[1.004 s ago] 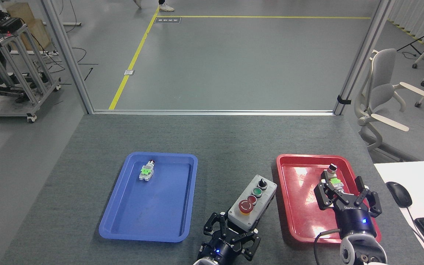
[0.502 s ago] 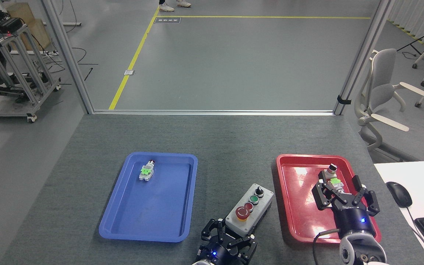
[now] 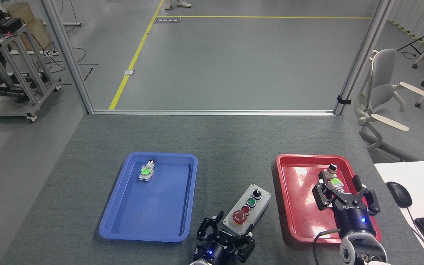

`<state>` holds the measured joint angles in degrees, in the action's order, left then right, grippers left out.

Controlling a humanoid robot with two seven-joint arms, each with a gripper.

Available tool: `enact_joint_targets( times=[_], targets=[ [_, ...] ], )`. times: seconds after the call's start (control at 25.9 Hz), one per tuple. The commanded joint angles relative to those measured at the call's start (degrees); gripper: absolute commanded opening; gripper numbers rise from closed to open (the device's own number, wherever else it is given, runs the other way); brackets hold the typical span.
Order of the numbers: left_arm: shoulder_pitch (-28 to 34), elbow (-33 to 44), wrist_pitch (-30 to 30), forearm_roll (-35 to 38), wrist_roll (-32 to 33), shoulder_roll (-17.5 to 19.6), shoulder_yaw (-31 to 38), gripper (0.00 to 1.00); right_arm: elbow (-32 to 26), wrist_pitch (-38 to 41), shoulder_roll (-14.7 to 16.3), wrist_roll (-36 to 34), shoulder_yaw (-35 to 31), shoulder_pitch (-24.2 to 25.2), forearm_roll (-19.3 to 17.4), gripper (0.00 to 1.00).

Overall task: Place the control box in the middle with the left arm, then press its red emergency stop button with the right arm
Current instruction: 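Open the left gripper and release the control box on the table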

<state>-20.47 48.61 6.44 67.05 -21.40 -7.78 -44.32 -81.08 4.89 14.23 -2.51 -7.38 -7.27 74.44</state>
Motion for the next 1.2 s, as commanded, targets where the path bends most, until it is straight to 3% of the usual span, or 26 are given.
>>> enact_joint_targets(
  times=[0.0,0.08,0.15,0.23,0.35,0.54,0.73,0.89,1.16],
  targets=[
    [0.61,2.54,1.11,0.63,-0.83,0.05,-0.15,0.99,0.13,-0.06,0.1,-0.04,0.0,-0.02,0.0,0.92],
    [2.1,6.14,2.69,0.98,-1.27,0.4,-0.15,0.99,0.31,-0.06,0.1,-0.12,0.0,-0.2,0.0,0.69],
    [3.42,10.45,3.75,1.77,-1.36,2.33,0.02,0.99,0.31,0.38,0.01,-0.91,0.52,-1.17,-0.18,0.29],
    [3.6,13.96,4.01,2.3,-1.27,4.79,0.81,0.99,0.57,2.49,-0.08,-4.25,2.9,-2.48,-1.67,0.0],
    [4.03,17.74,3.84,2.38,-1.01,6.81,3.63,0.99,1.36,9.26,0.1,-9.35,6.94,-5.12,-3.16,0.0],
    [6.58,24.51,3.31,2.21,-0.66,12.53,9.6,0.99,7.95,25.08,0.01,-8.91,14.32,-10.04,-3.08,0.0],
    [9.13,25.83,1.38,1.59,-0.22,17.98,17.34,0.99,12.96,27.36,-0.26,-7.24,20.12,-9.69,-2.2,0.0],
    [11.33,25.92,-0.56,1.94,2.33,19.21,22.87,0.99,15.51,27.89,-0.17,-7.07,24.25,-9.43,-1.93,0.0],
    [12.12,25.92,-0.64,1.77,2.51,20.35,23.75,0.99,17.8,27.89,-0.17,-3.82,25.4,-9.43,-2.02,0.0]
  ],
)
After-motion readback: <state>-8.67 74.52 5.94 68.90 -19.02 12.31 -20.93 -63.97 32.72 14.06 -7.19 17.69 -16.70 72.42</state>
